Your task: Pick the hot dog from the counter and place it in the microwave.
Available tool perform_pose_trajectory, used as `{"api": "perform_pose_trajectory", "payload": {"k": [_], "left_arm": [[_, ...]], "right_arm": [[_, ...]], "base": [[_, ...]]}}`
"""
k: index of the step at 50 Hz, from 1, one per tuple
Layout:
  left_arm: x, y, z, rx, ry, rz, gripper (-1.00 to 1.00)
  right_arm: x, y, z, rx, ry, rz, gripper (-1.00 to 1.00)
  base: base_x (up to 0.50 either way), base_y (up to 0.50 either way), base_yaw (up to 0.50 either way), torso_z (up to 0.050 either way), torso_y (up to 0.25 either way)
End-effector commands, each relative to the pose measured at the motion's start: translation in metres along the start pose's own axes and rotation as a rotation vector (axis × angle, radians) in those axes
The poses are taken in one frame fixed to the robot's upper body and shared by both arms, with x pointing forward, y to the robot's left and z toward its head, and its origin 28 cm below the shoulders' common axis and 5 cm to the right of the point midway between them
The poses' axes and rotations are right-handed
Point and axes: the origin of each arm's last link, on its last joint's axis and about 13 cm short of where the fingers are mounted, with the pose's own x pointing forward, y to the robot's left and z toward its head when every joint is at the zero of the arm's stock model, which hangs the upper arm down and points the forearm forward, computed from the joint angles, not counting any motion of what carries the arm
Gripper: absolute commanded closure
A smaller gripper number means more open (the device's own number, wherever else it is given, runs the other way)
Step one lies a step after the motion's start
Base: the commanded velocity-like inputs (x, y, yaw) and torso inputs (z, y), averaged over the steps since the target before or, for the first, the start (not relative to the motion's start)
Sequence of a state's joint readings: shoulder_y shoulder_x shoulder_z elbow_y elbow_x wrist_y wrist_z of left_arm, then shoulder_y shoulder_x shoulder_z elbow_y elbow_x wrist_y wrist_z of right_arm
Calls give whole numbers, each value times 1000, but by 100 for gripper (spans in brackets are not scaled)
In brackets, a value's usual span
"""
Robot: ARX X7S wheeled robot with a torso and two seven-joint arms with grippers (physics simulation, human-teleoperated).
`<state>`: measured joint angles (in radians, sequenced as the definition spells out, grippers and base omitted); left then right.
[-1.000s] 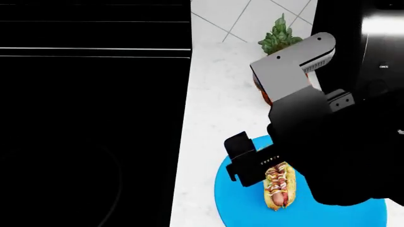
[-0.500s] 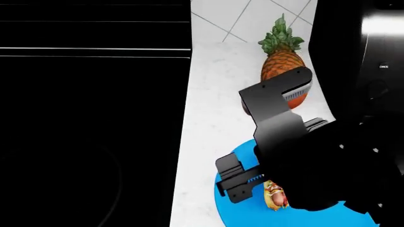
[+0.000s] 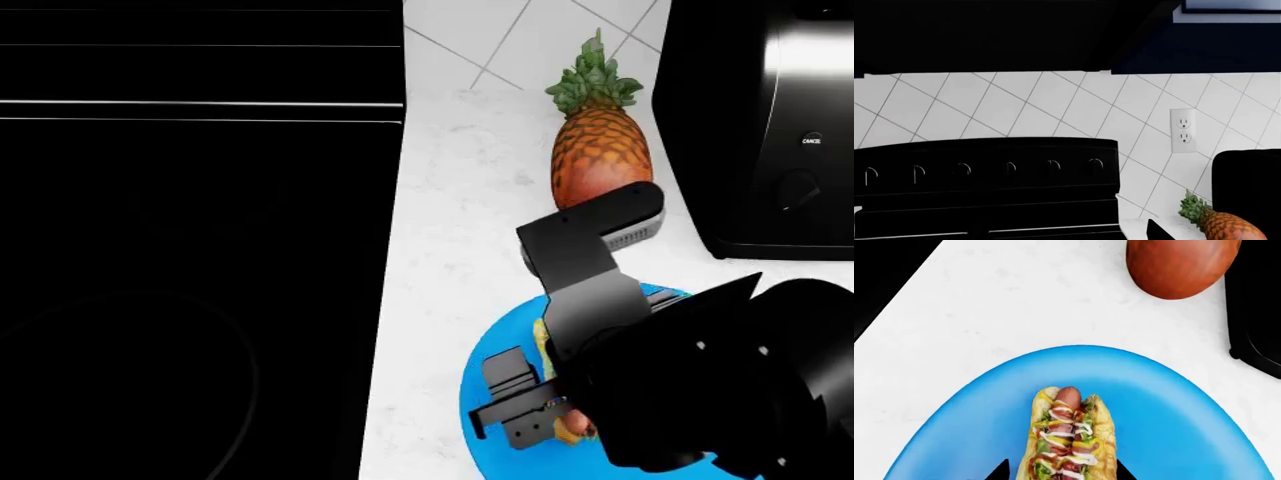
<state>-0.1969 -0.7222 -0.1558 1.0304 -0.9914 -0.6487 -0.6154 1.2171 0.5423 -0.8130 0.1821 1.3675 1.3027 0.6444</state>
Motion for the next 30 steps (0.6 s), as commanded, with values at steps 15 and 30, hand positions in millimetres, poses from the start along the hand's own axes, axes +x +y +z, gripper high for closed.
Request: {"api": "perform_pose_trajectory", "payload": {"k": [15,30], "left_arm": [[-2,0,-1,-5,6,5,-100],[1,-1,-3,-7,-1,6,-100]], "right_arm": [[-33,-5,11,-29,-94,-64,100],[-111,-11,24,-52,-312,-58,100]], "base": [[0,0,0,0,0],[0,0,0,0,0]]}}
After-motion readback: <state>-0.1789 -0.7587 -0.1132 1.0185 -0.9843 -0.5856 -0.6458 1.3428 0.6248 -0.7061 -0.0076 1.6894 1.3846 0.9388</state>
